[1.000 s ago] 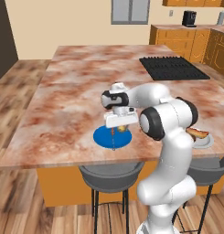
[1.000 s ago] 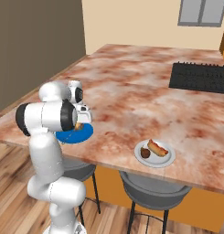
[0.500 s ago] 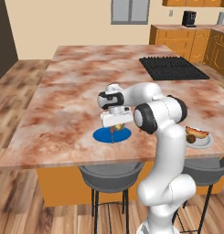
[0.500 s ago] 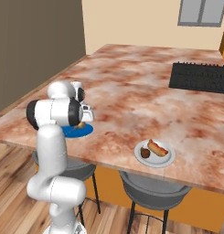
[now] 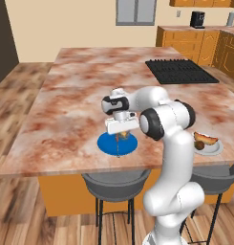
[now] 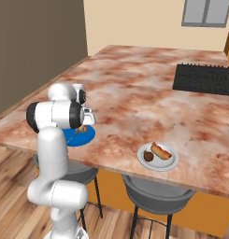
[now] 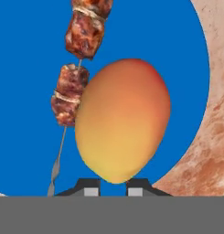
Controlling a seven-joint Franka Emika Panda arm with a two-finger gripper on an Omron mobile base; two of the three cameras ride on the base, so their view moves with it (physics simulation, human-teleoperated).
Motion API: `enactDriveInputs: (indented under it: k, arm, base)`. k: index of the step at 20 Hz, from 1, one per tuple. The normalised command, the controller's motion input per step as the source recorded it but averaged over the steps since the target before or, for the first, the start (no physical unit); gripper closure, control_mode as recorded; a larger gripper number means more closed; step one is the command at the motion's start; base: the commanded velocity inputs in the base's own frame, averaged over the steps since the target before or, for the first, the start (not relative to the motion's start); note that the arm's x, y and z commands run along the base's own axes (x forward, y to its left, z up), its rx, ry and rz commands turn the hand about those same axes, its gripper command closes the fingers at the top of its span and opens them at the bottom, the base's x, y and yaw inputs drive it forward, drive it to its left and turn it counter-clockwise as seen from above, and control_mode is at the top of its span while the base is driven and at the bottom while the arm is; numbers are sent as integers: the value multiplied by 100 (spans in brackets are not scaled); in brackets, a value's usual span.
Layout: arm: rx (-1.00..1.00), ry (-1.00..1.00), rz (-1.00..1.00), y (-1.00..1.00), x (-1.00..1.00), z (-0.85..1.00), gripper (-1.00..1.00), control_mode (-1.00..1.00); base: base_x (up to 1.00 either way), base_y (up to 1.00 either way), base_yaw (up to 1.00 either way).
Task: Pick up the pear and mango from the fridge and place one fruit on each plate on the dining counter.
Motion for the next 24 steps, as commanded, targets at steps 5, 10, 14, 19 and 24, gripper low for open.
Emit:
enactDriveInputs:
  k: [5, 10, 14, 19, 24]
  arm:
    - [0, 0, 0, 0, -25, -1, 100, -100]
    - [0, 0, 0, 0, 0, 0, -100, -100]
    - [0, 0, 0, 0, 0, 19, -100, -100]
    - [5, 1, 0, -17, -47, 76, -100, -100]
    - [15, 2, 0, -36, -100, 65, -100, -100]
  base:
    - [0, 0, 0]
    - [0, 0, 0]
    - [0, 0, 0]
    - [0, 0, 0]
    - [0, 0, 0]
